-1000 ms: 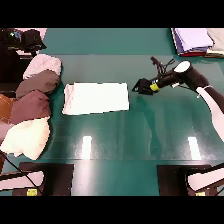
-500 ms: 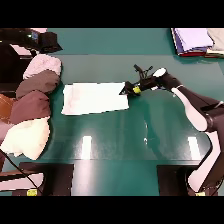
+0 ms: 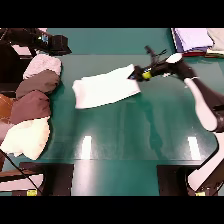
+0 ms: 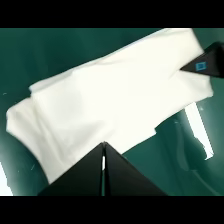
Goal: Fold the shirts.
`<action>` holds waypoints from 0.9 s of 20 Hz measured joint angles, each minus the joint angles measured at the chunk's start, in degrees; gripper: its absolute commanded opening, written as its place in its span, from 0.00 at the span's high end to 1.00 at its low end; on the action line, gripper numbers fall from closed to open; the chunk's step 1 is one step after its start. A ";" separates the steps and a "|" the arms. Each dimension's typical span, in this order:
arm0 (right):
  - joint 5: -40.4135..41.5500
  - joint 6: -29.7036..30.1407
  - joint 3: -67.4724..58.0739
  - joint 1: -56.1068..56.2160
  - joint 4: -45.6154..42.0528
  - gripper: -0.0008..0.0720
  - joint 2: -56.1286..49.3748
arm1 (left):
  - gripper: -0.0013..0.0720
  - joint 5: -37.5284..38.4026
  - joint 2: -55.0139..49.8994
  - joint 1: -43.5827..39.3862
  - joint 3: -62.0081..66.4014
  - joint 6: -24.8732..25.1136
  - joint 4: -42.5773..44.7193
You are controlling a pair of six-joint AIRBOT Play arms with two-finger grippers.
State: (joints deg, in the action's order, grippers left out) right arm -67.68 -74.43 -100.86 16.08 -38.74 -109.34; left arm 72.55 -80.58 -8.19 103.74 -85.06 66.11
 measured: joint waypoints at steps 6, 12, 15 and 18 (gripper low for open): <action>-0.94 -4.81 6.49 -17.68 -13.25 0.97 13.70 | 0.95 0.42 0.00 -0.13 -0.02 0.00 -0.07; 6.12 -9.64 22.95 -40.81 -18.29 0.97 30.53 | 0.95 -0.50 0.00 -0.17 -0.02 0.02 -0.07; 8.92 -11.15 30.75 -51.34 -19.21 0.97 37.55 | 0.95 -1.66 0.00 -0.17 -0.02 0.02 -0.09; 10.21 -12.00 37.68 -59.06 -19.65 0.97 42.69 | 0.95 -2.40 0.00 -0.17 -0.02 0.02 -0.09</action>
State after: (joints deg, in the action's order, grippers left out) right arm -57.47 -86.43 -63.18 -42.98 -58.39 -66.65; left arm 70.15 -80.58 -8.36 103.72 -85.03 66.02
